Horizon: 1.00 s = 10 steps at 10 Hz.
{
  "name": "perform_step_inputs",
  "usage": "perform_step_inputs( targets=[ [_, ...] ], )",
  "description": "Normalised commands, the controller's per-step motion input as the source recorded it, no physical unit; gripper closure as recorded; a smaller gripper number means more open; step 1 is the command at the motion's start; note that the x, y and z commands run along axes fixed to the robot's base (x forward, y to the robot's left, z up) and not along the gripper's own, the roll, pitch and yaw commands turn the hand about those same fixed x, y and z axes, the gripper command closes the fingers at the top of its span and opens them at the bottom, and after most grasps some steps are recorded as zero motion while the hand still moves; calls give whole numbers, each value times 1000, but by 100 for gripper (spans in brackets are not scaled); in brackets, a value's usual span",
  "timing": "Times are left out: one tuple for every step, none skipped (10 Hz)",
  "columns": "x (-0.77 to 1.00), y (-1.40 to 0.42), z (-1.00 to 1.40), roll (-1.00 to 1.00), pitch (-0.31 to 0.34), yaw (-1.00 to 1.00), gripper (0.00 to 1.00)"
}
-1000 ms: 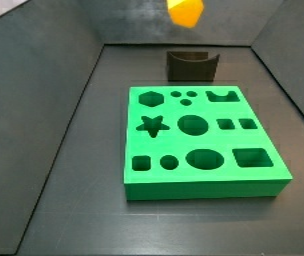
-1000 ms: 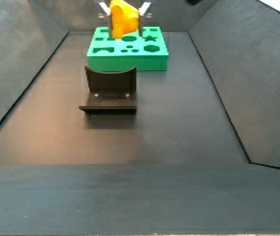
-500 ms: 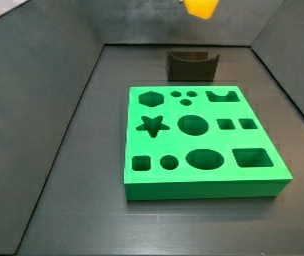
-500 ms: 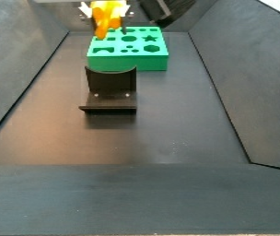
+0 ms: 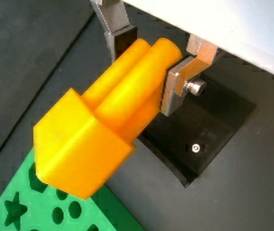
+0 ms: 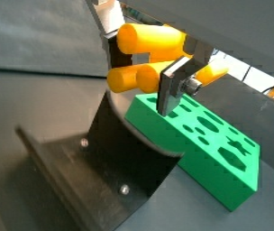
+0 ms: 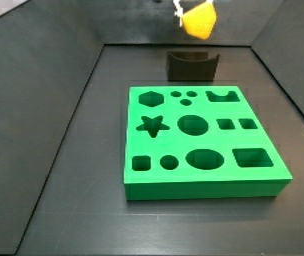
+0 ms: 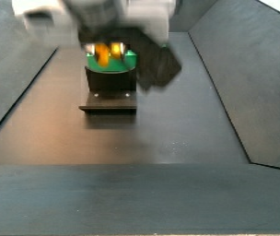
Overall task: Pick up the 3 prong object. Move up. Rotate the 3 prong object. Place the 3 prong object on the fixture. Regrasp the 3 prong object. Move to above the board. Insert the 3 prong object.
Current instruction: Place the 3 prong object on the fixture.
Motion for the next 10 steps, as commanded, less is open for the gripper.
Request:
perform_step_inputs(
  targets=[
    [130,88,-1000,-883,40,-120,100],
    [139,94,-1000,-706,36,-109,100],
    [151,101,-1000,-472,28,-100,100],
    [157,104,-1000,-360,27,-96,100],
    [169,102,-1000,-231,22,-84,100],
    [147,90,-841,-186,12,-79,100],
    [104,37,-699,-133,7,-69,100],
    [93,24,-639,-119,7,-67,100],
    [81,15,-535,-102,4,-63,100],
    [77,11,-467,-91,1,-57,100]
  ],
)
